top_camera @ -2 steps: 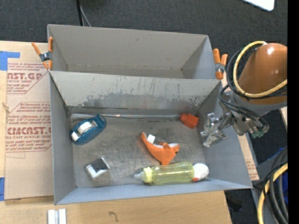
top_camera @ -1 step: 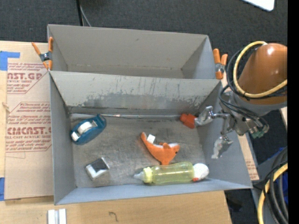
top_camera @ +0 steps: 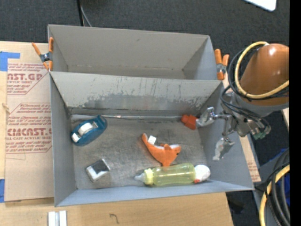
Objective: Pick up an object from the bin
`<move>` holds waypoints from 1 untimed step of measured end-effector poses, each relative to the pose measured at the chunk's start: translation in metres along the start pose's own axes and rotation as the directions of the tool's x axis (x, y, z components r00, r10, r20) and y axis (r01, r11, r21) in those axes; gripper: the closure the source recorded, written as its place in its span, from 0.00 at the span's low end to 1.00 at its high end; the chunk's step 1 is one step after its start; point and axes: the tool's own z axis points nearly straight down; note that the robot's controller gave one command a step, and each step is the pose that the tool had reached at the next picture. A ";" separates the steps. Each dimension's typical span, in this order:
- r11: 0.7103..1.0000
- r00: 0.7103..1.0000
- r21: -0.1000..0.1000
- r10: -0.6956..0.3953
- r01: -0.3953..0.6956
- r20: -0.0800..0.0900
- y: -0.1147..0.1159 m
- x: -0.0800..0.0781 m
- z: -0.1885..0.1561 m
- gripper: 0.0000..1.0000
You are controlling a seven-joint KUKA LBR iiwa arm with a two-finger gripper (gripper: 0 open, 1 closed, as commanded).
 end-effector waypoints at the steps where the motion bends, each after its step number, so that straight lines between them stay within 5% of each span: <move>1: 1.000 1.000 0.003 -0.003 0.003 0.006 0.023 -0.015 0.051 0.00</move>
Offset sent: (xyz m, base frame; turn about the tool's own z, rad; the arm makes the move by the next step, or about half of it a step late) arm 0.0485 0.0688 -0.0523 -0.4132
